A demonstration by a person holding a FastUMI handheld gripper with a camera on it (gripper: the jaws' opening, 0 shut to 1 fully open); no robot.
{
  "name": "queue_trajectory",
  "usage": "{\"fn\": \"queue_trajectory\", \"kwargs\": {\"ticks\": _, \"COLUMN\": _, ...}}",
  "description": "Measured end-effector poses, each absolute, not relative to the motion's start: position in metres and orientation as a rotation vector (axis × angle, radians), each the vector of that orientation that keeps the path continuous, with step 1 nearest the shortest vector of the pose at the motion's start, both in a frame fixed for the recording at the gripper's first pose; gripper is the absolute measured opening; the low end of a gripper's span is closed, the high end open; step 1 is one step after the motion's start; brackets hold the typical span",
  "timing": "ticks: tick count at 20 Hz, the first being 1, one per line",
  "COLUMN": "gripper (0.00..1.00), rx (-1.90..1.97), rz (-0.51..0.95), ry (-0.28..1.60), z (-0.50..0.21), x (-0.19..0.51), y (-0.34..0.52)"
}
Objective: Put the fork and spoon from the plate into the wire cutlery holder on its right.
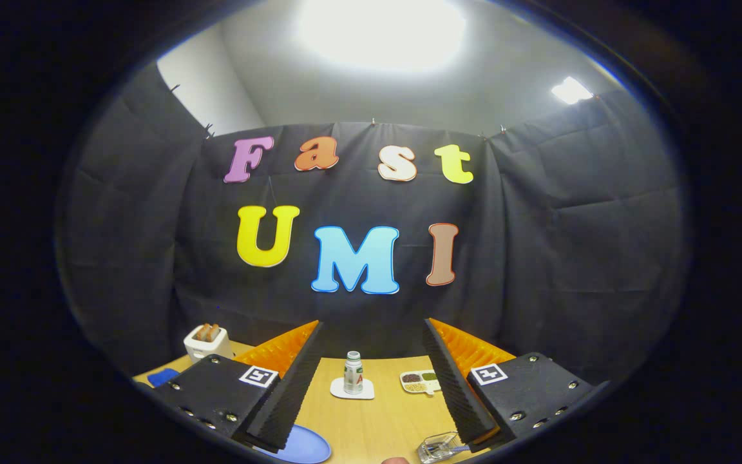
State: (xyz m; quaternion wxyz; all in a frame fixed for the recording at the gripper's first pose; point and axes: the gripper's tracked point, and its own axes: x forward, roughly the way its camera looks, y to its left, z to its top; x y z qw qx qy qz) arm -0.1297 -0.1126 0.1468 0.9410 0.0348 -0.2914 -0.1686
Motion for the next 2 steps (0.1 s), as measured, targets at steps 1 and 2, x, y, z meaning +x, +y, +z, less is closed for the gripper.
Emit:
{"fn": "queue_trajectory", "kwargs": {"ticks": 1, "gripper": 0.93, "rx": 0.079, "rz": -0.323, "ry": -0.567, "z": 0.1433, "x": -0.1214, "y": -0.0999}}
{"fn": "queue_trajectory", "kwargs": {"ticks": 2, "gripper": 0.94, "rx": 0.092, "rz": -0.306, "ry": -0.537, "z": 0.1380, "x": -0.1123, "y": -0.0902}}
